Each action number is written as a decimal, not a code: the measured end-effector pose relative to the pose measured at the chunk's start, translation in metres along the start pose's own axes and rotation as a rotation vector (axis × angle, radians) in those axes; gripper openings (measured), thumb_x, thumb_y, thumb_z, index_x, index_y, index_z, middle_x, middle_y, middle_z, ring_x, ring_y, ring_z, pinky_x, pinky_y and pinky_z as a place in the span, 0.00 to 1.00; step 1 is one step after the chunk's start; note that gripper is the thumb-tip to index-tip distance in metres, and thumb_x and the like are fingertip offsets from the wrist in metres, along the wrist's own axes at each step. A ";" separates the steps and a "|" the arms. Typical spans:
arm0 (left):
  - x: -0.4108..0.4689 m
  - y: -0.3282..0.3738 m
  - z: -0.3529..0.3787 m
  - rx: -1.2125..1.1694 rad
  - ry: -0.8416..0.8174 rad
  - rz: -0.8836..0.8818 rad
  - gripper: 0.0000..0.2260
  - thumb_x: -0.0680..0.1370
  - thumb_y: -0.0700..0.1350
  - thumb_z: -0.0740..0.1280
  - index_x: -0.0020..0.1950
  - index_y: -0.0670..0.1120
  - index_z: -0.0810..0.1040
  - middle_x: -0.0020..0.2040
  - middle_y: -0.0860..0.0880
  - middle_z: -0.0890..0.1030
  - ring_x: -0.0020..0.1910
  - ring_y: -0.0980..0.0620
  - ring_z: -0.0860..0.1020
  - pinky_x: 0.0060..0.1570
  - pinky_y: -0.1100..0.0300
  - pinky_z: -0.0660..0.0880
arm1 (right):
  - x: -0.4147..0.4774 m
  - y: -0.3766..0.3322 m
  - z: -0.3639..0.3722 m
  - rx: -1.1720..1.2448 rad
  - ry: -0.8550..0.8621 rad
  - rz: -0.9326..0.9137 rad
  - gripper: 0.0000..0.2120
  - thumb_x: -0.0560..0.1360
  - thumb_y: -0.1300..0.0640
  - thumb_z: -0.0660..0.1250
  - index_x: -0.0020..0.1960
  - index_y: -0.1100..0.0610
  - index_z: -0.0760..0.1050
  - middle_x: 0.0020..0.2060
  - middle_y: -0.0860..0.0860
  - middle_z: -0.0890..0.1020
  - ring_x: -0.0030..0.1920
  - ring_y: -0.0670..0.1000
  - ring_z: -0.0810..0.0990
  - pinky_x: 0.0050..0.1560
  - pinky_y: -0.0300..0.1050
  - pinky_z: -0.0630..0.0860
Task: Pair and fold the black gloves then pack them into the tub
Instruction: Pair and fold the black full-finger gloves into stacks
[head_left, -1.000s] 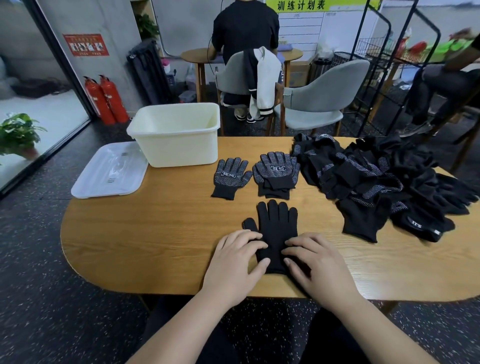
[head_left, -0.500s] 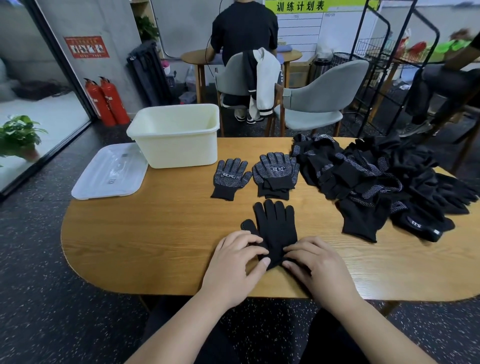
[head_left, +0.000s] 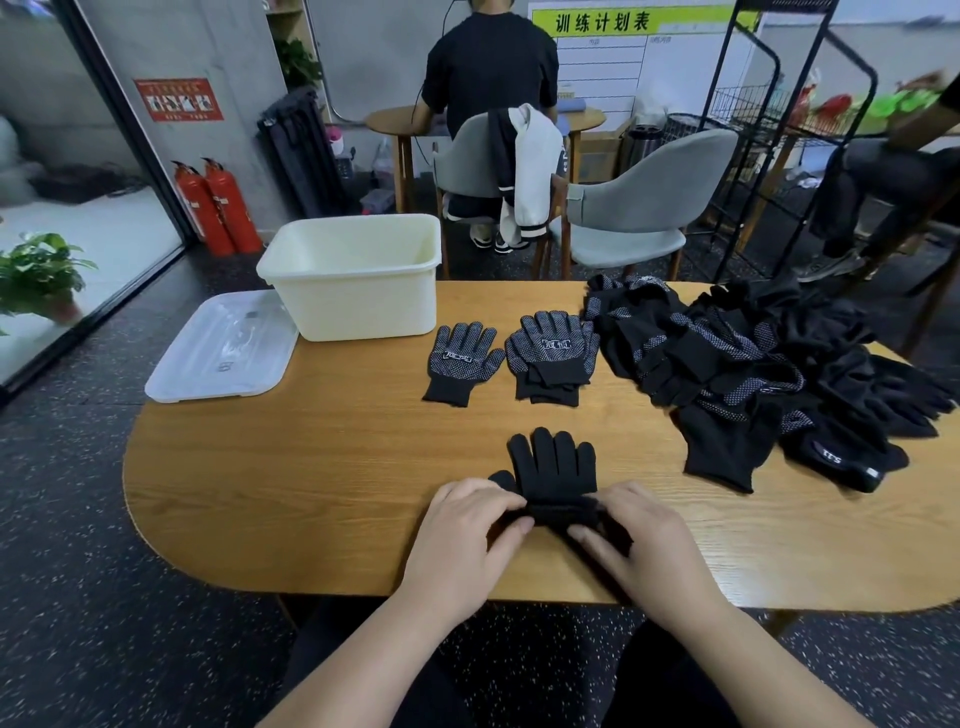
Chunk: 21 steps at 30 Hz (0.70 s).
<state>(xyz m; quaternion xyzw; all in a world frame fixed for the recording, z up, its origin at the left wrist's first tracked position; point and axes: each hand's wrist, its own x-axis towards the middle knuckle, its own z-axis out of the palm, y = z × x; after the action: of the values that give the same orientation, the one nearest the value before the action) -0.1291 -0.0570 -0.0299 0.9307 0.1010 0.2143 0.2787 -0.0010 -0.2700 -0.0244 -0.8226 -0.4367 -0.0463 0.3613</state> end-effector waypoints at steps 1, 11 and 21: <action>0.000 0.001 -0.001 -0.012 -0.012 -0.025 0.16 0.82 0.63 0.63 0.61 0.56 0.84 0.56 0.62 0.79 0.59 0.59 0.73 0.63 0.58 0.71 | 0.001 0.000 -0.002 0.042 0.020 0.021 0.08 0.77 0.43 0.73 0.56 0.40 0.80 0.48 0.32 0.78 0.52 0.36 0.79 0.51 0.32 0.74; 0.028 0.011 -0.005 -0.091 -0.110 -0.206 0.15 0.84 0.60 0.66 0.69 0.59 0.77 0.46 0.67 0.83 0.55 0.63 0.78 0.60 0.59 0.73 | 0.023 0.000 -0.004 0.106 -0.037 0.327 0.04 0.80 0.46 0.72 0.52 0.43 0.78 0.42 0.38 0.84 0.42 0.43 0.81 0.42 0.39 0.75; 0.037 0.022 0.014 0.098 -0.008 -0.147 0.08 0.85 0.51 0.65 0.64 0.57 0.73 0.55 0.61 0.75 0.47 0.55 0.76 0.49 0.55 0.77 | 0.036 -0.013 0.017 -0.109 0.095 0.418 0.12 0.79 0.50 0.74 0.60 0.47 0.76 0.44 0.40 0.74 0.37 0.42 0.75 0.34 0.35 0.67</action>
<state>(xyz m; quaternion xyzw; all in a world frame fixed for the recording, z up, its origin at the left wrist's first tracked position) -0.0880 -0.0707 -0.0155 0.9342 0.1784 0.1841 0.2481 0.0073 -0.2304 -0.0156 -0.9104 -0.2358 -0.0327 0.3383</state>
